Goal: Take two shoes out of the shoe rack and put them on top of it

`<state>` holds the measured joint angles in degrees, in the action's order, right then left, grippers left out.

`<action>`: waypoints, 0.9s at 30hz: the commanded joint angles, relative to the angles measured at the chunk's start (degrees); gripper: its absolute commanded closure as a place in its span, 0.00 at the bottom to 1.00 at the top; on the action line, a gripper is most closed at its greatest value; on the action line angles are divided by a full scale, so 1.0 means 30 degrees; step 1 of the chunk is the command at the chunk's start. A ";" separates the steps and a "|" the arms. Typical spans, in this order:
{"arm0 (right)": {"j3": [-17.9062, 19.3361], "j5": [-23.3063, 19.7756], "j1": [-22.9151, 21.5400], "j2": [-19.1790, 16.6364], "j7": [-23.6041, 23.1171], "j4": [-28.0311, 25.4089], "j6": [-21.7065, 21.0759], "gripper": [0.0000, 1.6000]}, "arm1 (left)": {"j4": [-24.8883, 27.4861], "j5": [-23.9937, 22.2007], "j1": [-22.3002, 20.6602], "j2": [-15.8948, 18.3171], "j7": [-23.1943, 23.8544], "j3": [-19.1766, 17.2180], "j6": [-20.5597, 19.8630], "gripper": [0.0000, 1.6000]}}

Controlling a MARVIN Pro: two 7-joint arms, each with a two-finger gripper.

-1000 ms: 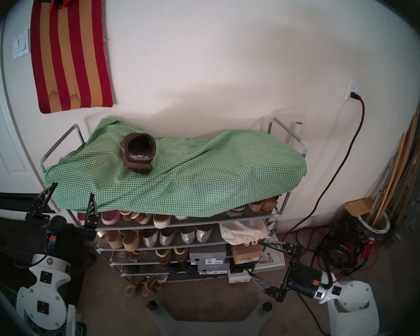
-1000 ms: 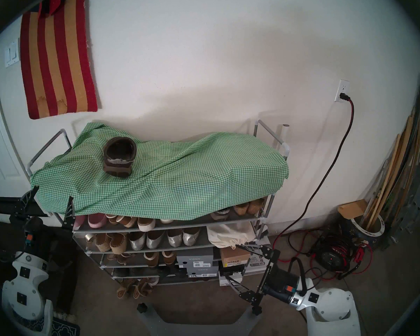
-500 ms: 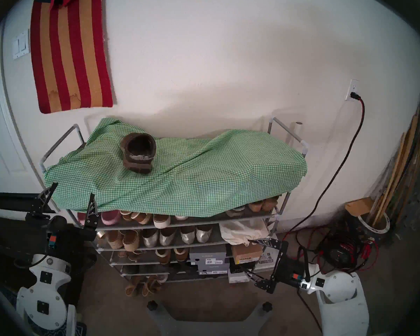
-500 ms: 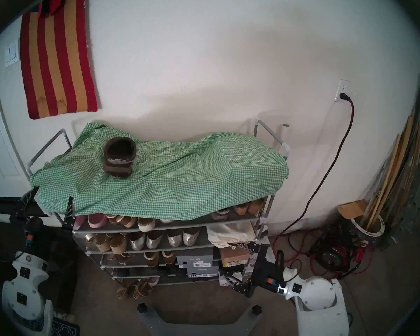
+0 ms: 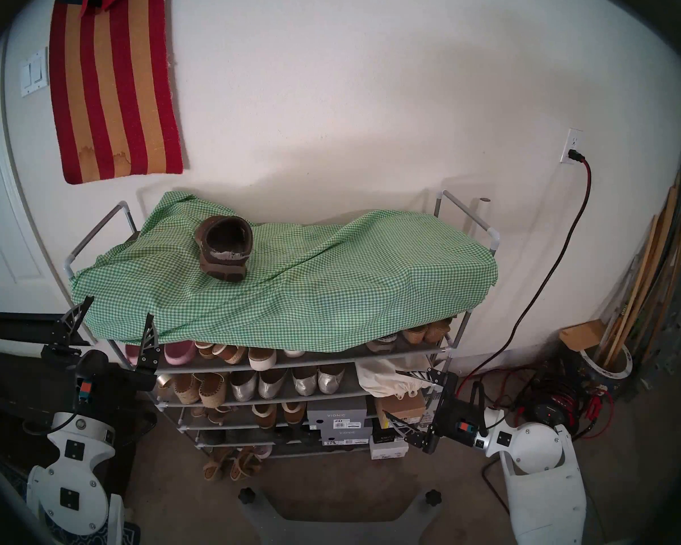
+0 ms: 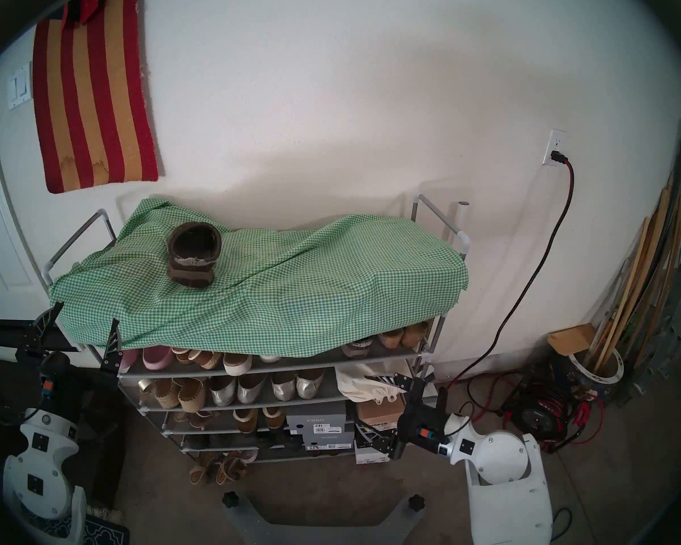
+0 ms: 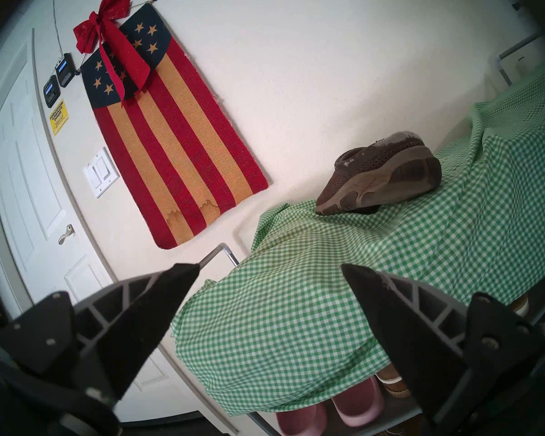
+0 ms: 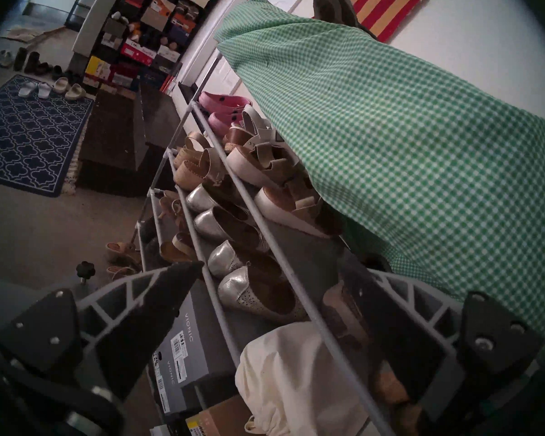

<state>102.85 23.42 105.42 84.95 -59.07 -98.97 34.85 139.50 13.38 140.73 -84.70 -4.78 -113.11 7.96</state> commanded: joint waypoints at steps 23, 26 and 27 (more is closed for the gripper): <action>-0.0688 0.2452 -0.5932 -0.0946 0.0091 0.3103 -0.1480 0.00 | 0.0168 0.0051 0.0039 -0.0029 0.0074 -0.0062 0.0011 0.00; -0.0767 0.2569 -0.6415 -0.1091 0.0009 0.3493 -0.1557 0.00 | 0.0168 0.0053 0.0040 -0.0036 0.0081 -0.0064 0.0009 0.00; -0.0841 0.2634 -0.6577 -0.1163 -0.0090 0.3620 -0.1620 0.00 | 0.0168 0.0054 0.0041 -0.0037 0.0084 -0.0065 0.0008 0.00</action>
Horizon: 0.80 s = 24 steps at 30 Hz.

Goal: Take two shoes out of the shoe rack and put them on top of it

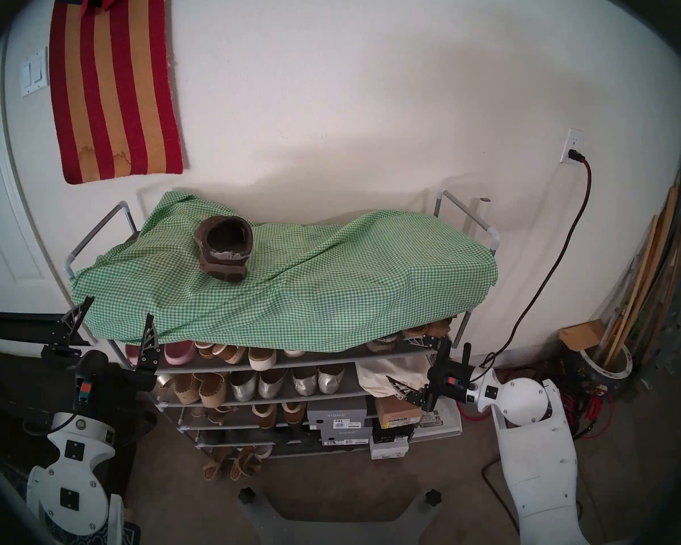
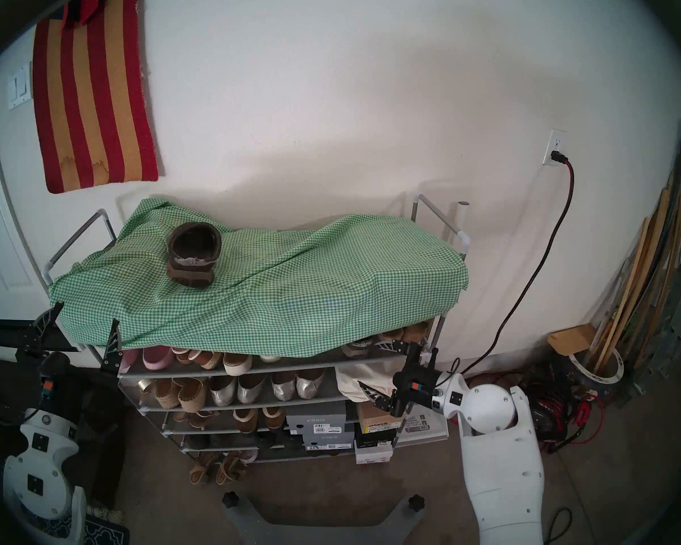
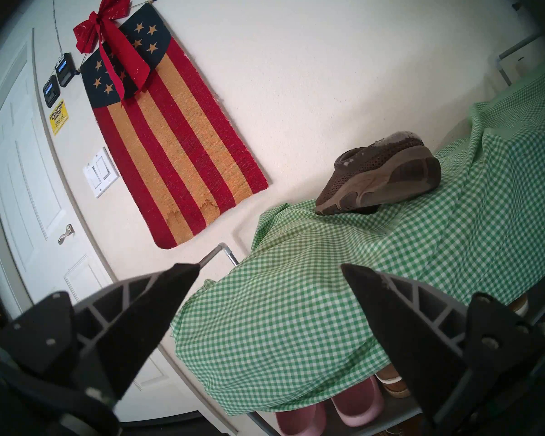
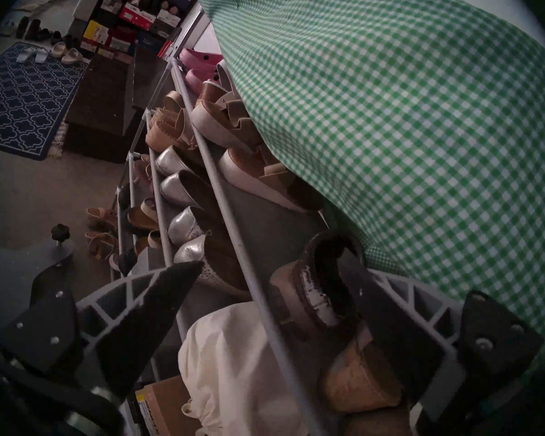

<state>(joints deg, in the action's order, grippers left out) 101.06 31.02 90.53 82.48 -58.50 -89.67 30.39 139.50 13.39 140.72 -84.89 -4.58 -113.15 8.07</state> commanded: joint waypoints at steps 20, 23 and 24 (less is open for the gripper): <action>-0.1984 0.2229 -0.4512 -0.0463 -0.0754 0.4390 -0.0382 0.00 | 0.0167 0.0068 0.0037 -0.0013 0.0059 -0.0061 -0.0028 0.00; -0.2134 0.2408 -0.4793 -0.0378 -0.0708 0.4719 -0.0400 0.00 | 0.0167 0.0070 0.0035 -0.0019 0.0064 -0.0062 -0.0026 0.00; -0.2194 0.2483 -0.4890 -0.0363 -0.0689 0.4850 -0.0377 0.00 | 0.0167 0.0071 0.0034 -0.0020 0.0066 -0.0062 -0.0026 0.00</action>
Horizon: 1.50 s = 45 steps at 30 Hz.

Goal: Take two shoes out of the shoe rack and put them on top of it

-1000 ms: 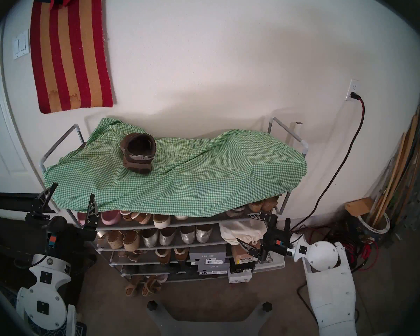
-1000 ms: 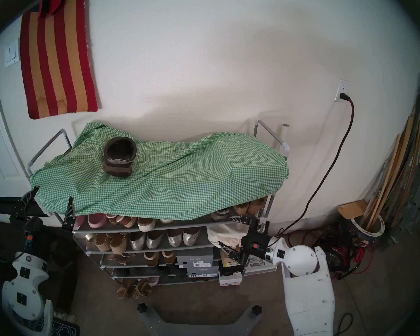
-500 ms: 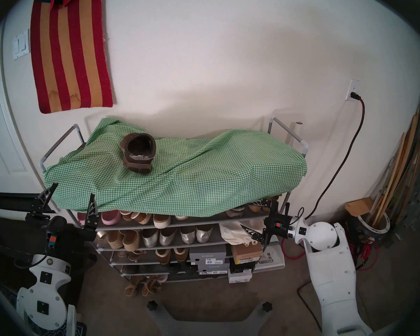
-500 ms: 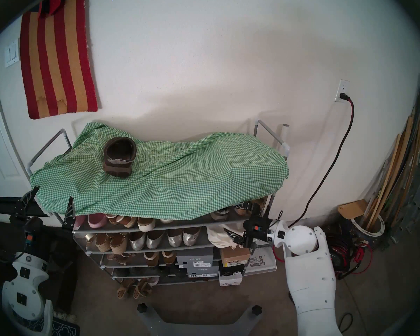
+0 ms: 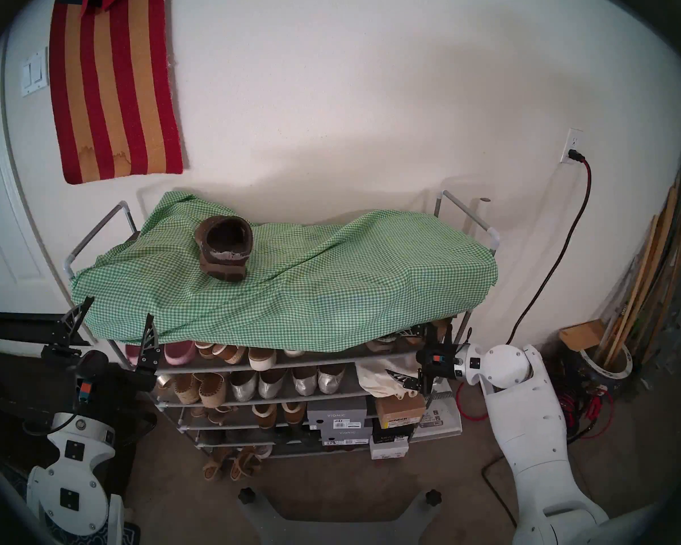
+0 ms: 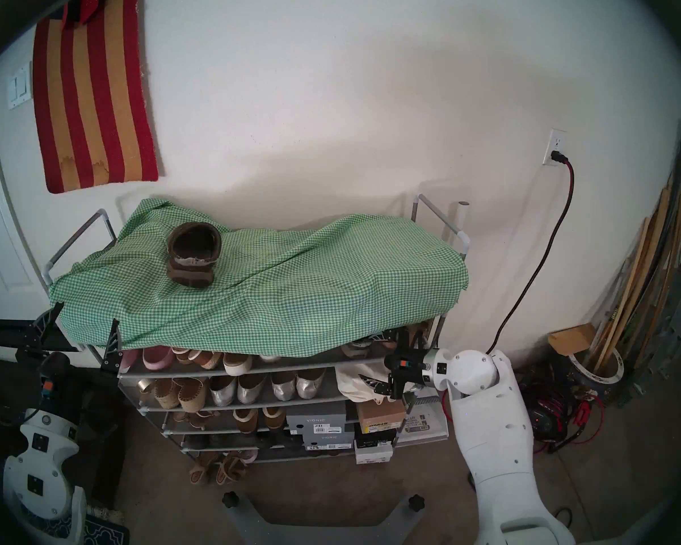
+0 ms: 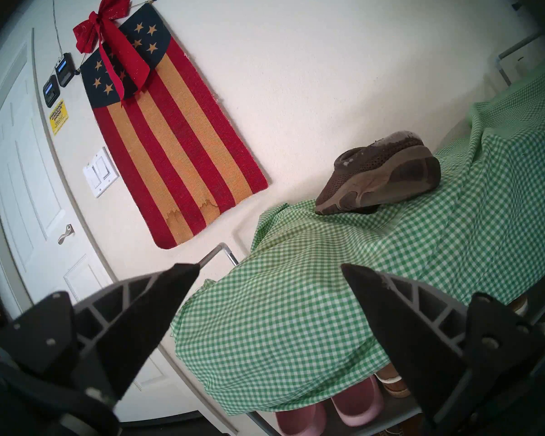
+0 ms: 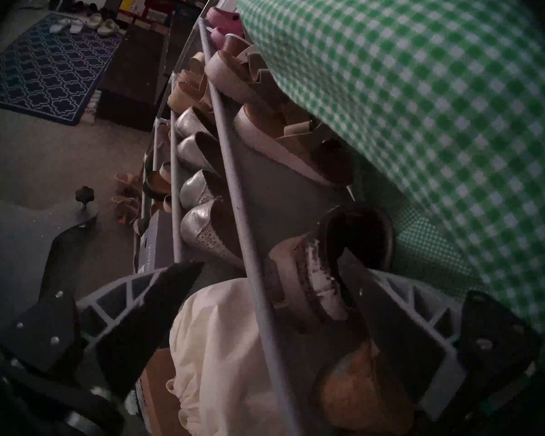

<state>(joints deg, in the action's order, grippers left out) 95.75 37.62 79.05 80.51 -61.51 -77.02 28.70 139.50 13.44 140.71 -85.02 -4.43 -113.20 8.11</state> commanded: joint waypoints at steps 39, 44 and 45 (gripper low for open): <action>-0.0991 0.2386 -0.1713 0.0554 -0.0127 0.1561 -0.1118 0.00 | 0.0167 0.0077 0.0013 -0.0043 0.0084 -0.0063 -0.0037 0.00; -0.0934 0.2658 -0.1453 0.0551 0.0175 0.1568 -0.1130 0.00 | 0.0167 0.0080 0.0010 -0.0049 0.0091 -0.0064 -0.0035 0.00; -0.0916 0.2730 -0.1423 0.0551 0.0233 0.1606 -0.1165 0.00 | 0.0167 0.0080 0.0009 -0.0051 0.0093 -0.0065 -0.0035 0.00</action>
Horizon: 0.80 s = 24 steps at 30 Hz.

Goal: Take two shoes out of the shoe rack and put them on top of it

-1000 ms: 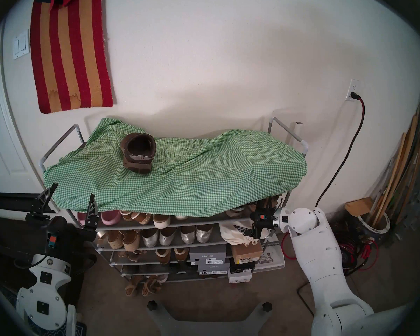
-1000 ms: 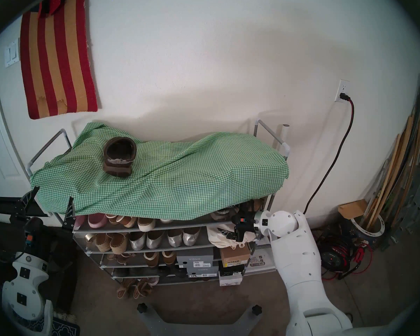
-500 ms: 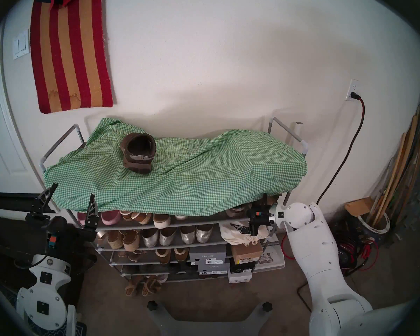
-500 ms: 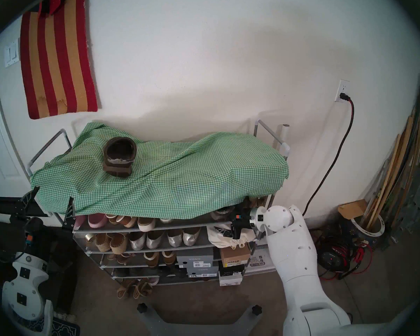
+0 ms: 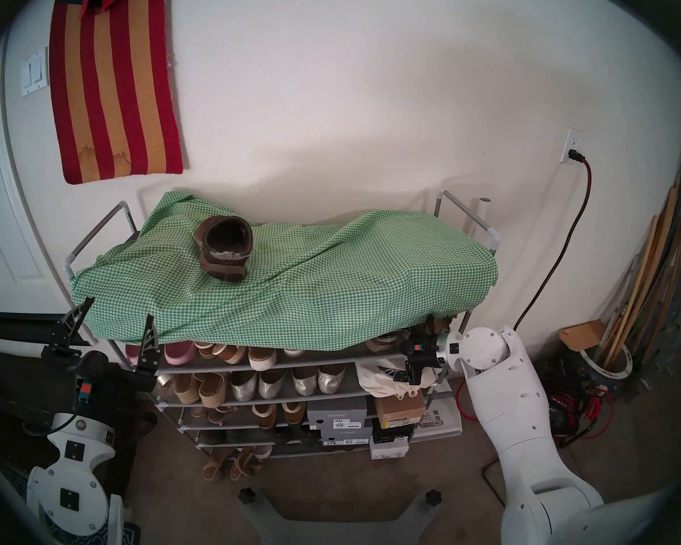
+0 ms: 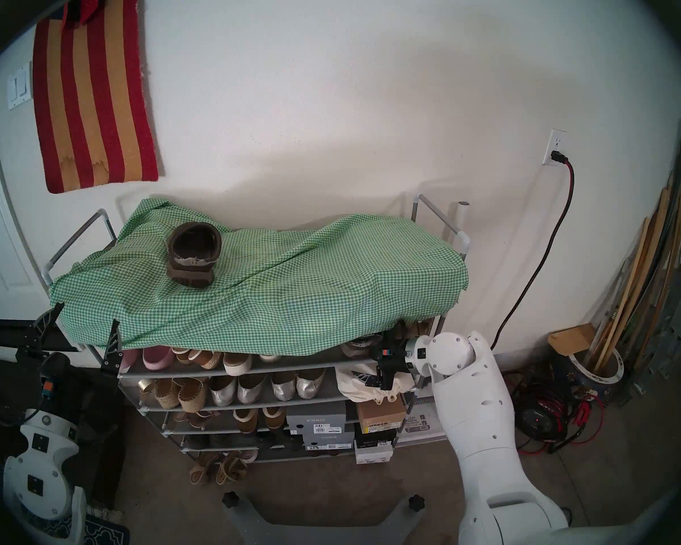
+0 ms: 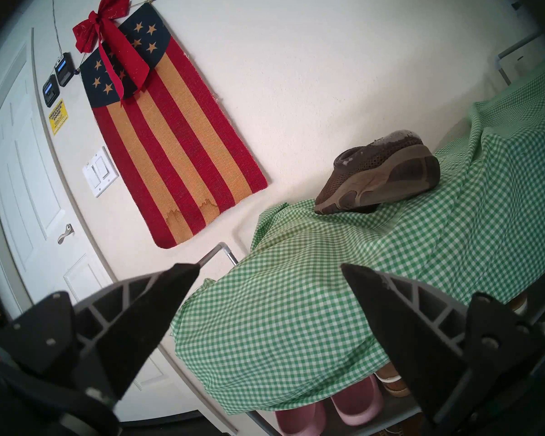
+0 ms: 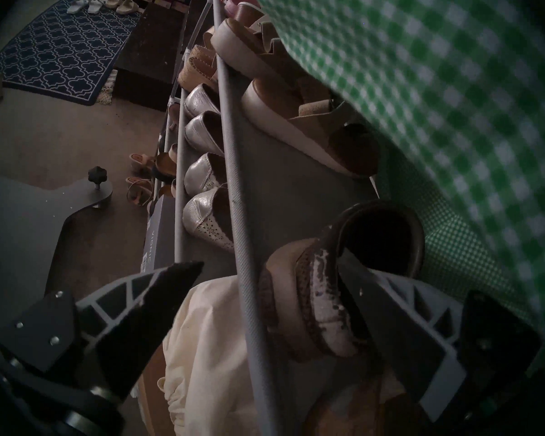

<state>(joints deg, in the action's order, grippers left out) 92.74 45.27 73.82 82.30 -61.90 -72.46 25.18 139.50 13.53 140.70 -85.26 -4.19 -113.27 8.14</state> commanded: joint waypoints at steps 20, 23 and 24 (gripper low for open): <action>0.0335 0.1072 -0.0073 -0.0273 0.2318 0.1995 0.0341 0.00 | 0.0166 0.0061 0.0002 -0.0001 0.0043 -0.0051 -0.0039 0.00; 0.0426 0.1196 -0.0144 -0.0246 0.3113 0.2342 0.0702 0.00 | 0.0166 0.0062 0.0000 -0.0005 0.0047 -0.0052 -0.0039 0.00; 0.0426 0.1196 -0.0144 -0.0246 0.3113 0.2342 0.0702 0.00 | 0.0166 0.0062 0.0000 -0.0005 0.0047 -0.0052 -0.0039 0.00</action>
<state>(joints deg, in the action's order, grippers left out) 93.80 48.22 73.56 81.47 -55.31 -67.36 26.25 139.50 13.56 140.69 -85.36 -4.09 -113.30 8.16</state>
